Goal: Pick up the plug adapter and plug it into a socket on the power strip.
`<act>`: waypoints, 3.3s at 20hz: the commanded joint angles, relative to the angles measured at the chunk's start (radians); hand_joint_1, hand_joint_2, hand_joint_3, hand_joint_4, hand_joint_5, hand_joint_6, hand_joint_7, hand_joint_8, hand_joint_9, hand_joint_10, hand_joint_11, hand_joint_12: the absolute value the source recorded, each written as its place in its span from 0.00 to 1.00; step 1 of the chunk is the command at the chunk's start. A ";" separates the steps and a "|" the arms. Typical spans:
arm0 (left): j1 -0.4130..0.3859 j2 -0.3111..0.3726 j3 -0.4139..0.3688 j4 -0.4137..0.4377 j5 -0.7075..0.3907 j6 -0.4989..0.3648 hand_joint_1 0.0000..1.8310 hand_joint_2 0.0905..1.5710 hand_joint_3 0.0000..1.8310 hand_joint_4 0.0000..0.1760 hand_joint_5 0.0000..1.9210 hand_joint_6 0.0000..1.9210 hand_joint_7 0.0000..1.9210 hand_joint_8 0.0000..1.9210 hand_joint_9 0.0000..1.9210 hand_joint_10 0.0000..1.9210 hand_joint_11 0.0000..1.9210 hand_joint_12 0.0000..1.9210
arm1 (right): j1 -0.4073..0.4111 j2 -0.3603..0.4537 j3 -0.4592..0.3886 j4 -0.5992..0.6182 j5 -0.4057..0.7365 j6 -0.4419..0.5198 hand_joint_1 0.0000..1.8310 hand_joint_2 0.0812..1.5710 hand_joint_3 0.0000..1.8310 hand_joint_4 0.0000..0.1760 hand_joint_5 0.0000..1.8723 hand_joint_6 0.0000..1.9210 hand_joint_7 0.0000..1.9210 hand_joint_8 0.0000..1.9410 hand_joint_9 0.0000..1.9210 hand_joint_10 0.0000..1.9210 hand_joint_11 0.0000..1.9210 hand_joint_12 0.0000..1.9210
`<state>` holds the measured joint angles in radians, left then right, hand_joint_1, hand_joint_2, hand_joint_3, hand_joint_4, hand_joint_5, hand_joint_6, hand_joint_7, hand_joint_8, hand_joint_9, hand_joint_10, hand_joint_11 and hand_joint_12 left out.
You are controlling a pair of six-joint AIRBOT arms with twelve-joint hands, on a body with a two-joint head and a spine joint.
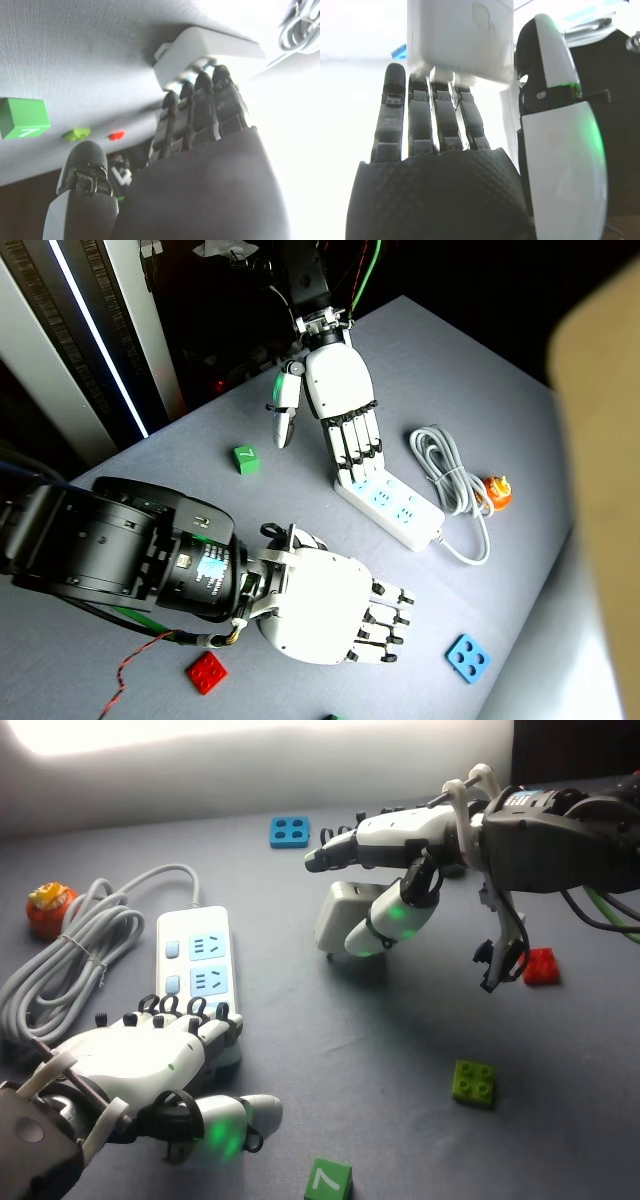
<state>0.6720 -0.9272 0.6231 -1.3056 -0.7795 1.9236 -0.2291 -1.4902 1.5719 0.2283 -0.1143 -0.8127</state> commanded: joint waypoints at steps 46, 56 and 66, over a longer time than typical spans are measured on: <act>-0.007 -0.012 -0.002 -0.032 -0.051 -0.004 0.00 0.82 0.00 0.00 0.04 0.00 0.05 0.00 0.04 0.00 0.00 0.00 | 0.154 -0.008 0.010 0.005 -0.060 -0.176 0.67 0.69 0.00 0.00 0.48 0.57 0.58 0.41 0.67 0.02 0.44 0.55; -0.007 -0.012 -0.003 -0.032 -0.051 -0.004 0.00 0.82 0.00 0.00 0.04 0.00 0.05 0.00 0.03 0.00 0.00 0.00 | 0.289 -0.177 0.013 -0.748 -0.292 0.346 0.67 0.69 0.00 0.00 0.48 0.57 0.59 0.39 0.66 0.01 0.43 0.55; -0.001 -0.012 -0.003 -0.032 -0.048 -0.004 0.00 0.82 0.00 0.00 0.05 0.00 0.06 0.00 0.04 0.00 0.01 0.00 | 0.260 -0.319 0.021 -1.133 -0.318 0.719 0.67 0.69 0.00 0.00 0.48 0.58 0.58 0.40 0.66 0.00 0.43 0.53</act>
<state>0.6670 -0.9333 0.6189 -1.3540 -0.8047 1.9213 0.0177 -1.8225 1.5932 -0.8612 -0.4934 -0.0967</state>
